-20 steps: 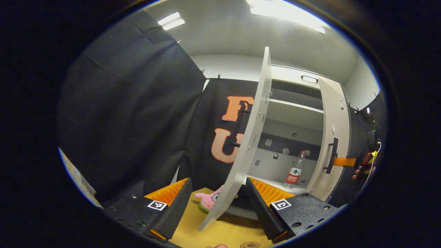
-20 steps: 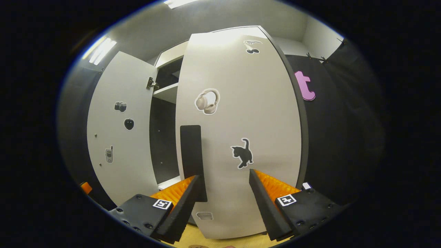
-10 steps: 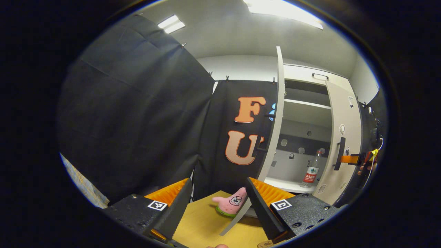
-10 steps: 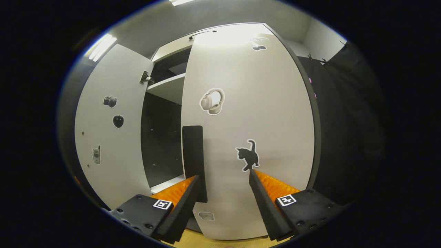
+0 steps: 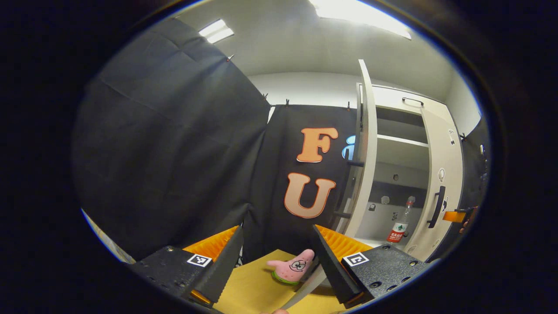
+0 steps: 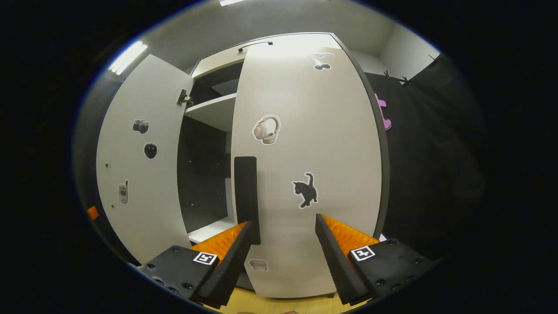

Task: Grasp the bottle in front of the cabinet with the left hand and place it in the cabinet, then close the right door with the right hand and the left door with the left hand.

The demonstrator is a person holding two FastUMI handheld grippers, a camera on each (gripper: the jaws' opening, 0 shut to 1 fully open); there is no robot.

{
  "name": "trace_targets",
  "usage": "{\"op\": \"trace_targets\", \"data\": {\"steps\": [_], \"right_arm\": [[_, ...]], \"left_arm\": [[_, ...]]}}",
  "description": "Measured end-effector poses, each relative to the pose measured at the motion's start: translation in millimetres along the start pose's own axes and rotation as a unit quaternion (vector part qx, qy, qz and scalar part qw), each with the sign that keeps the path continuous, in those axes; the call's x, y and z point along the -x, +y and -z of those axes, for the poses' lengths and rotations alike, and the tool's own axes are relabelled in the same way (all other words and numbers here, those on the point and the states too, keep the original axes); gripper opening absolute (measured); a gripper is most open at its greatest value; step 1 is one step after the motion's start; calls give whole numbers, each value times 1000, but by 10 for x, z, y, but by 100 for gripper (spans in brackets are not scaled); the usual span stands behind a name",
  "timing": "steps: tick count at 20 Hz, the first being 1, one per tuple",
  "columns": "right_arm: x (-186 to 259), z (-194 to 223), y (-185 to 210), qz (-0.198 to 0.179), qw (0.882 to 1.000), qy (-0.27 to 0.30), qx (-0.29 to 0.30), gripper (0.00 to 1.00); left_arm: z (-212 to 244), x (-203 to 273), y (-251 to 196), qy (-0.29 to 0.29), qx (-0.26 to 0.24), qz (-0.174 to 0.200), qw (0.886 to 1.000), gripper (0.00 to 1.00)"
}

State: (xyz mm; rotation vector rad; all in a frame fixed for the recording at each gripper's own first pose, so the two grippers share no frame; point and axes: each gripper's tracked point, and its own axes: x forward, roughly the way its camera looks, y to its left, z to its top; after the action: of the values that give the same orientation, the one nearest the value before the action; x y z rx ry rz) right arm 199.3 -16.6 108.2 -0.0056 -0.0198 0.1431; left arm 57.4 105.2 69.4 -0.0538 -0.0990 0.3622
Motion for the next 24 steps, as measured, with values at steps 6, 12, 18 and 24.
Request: {"op": "trace_targets", "data": {"steps": [6, 12, 18, 24], "right_arm": [[673, 40, -147, 24, 1000, -8, 18, 95], [1079, 159, -488, 64, 998, -9, -16, 95], [1266, 264, -861, 94, 995, -6, -16, 95], [1336, 315, -1019, 92, 996, -6, -19, 95]], "left_arm": [[-209, -683, -116, -7, -23, 16, 1000, 94], [-369, -869, -299, -37, -72, 23, 996, 96], [-369, -886, -388, -25, -87, 39, 995, 87], [-340, -634, -714, -15, -89, 68, 994, 92]]}}
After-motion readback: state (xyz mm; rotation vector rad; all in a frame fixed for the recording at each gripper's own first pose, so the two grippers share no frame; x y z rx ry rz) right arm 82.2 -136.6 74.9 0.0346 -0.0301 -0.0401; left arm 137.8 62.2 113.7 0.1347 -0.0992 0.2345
